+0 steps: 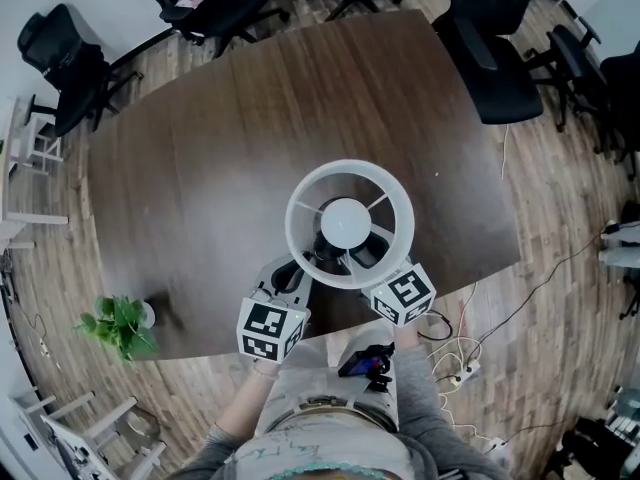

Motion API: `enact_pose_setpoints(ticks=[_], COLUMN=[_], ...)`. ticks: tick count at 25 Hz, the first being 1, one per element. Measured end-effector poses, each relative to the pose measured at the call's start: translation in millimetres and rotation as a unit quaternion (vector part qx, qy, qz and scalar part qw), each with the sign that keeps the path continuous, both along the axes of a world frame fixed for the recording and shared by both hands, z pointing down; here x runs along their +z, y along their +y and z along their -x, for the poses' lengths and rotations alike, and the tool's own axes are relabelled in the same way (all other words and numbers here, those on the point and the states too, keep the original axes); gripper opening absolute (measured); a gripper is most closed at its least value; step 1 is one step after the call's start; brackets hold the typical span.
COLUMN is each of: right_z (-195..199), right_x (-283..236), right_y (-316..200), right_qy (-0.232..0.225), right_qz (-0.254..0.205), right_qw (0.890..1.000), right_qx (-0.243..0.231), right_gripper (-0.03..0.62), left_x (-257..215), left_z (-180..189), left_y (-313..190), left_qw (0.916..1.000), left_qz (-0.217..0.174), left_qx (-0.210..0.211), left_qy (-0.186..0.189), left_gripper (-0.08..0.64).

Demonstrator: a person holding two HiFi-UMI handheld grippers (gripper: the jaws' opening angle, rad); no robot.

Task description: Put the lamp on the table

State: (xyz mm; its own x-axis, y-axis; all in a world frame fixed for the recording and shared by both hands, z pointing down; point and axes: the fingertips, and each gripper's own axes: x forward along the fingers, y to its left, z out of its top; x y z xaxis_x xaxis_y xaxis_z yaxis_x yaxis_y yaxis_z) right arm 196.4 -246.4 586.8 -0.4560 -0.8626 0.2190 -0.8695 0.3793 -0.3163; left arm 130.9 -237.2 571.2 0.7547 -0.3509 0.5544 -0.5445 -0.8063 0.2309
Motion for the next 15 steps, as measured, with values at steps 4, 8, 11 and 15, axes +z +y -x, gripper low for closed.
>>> enact_pose_setpoints(ticks=[4,8,11,15], right_z=[-7.0,-8.5,-9.9,-9.6], right_x=[2.3,-0.1,-3.2,-7.1], right_y=[14.5,21.0,23.4,26.7], right_qy=[-0.013,-0.01,-0.007,0.0], right_qz=[0.017,0.016,0.018,0.019], right_qw=[0.999,0.999,0.999,0.999], right_qx=[0.026,0.028,0.028,0.026], right_gripper=[0.196,0.196,0.196,0.196], left_x=[4.4,5.1,7.4,9.7], left_z=[-0.5,-1.5,-2.0,-1.1], left_y=[1.5,3.3,5.5,8.5], left_qw=[0.9999,0.9998,0.9996,0.9994], left_qz=[0.009,0.011,0.014,0.017], left_qx=[0.01,0.018,0.023,0.029], left_qy=[0.001,0.002,0.002,0.002], left_gripper=[0.012,0.012,0.012,0.012])
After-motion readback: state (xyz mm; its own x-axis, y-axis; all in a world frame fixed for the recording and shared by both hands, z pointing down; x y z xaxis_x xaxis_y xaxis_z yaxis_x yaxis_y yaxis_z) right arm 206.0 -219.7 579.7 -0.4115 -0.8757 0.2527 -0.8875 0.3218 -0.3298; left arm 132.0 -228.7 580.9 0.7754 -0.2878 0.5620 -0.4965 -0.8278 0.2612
